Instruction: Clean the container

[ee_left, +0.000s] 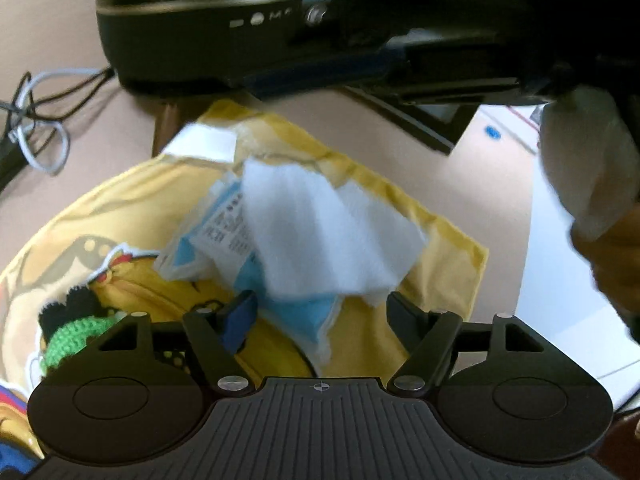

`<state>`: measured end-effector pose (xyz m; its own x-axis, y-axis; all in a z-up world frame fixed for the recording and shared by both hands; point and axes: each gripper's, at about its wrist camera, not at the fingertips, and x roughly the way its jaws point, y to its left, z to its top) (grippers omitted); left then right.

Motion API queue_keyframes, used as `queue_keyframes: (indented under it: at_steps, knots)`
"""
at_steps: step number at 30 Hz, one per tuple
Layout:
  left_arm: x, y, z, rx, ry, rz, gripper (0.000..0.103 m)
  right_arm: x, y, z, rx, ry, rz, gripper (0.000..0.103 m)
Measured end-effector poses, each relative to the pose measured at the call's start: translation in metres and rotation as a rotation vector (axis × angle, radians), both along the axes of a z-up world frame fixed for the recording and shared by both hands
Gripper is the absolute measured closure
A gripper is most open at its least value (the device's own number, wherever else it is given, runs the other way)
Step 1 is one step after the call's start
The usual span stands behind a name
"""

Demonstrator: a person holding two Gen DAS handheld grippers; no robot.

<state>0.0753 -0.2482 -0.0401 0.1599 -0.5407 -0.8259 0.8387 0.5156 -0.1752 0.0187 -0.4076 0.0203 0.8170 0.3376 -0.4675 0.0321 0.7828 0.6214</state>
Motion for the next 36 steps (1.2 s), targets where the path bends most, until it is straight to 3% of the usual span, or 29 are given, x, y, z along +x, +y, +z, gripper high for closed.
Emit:
queue_keyframes:
  at_steps: [2,5,9,12,14,17,24,27,30,32,34,36]
  knots:
    - [0.002,0.001,-0.002,0.011,0.01,0.002,0.017,0.001,0.003,-0.009,-0.158,0.072,-0.052,0.04]
    - [0.004,0.002,-0.003,0.015,0.01,-0.003,0.011,-0.002,-0.008,-0.03,-0.158,0.164,-0.074,0.03]
    - [0.007,0.001,-0.004,0.019,0.022,-0.008,0.01,0.002,-0.006,-0.057,-0.12,0.245,-0.048,0.03]
    - [0.008,0.0,-0.003,0.025,0.026,-0.011,0.01,0.003,-0.002,-0.067,-0.109,0.245,-0.019,0.052]
    - [0.01,0.001,-0.004,0.027,0.038,-0.011,0.009,0.004,-0.003,-0.067,-0.07,0.212,0.006,0.074]
    - [0.012,0.002,-0.006,0.034,0.056,-0.005,0.009,0.008,-0.004,-0.063,-0.126,0.18,-0.018,0.088]
    - [0.015,0.016,0.001,0.009,0.087,0.025,0.008,0.035,-0.017,-0.072,-0.315,0.247,-0.123,0.091]
    - [0.016,0.026,0.009,-0.014,0.096,0.054,0.006,0.045,-0.024,-0.075,-0.334,0.265,-0.116,0.091]
    - [0.016,0.04,0.019,-0.041,0.103,0.092,0.005,0.052,-0.024,-0.068,-0.404,0.27,-0.111,0.082]
    - [0.015,0.051,0.027,-0.063,0.101,0.126,0.004,0.05,-0.026,-0.057,-0.42,0.251,-0.124,0.054]
    - [0.013,0.065,0.037,-0.087,0.089,0.171,0.003,0.043,-0.026,-0.046,-0.431,0.228,-0.159,0.037]
    - [0.011,0.079,0.045,-0.095,0.064,0.231,0.003,0.033,-0.024,-0.037,-0.436,0.223,-0.195,0.03]
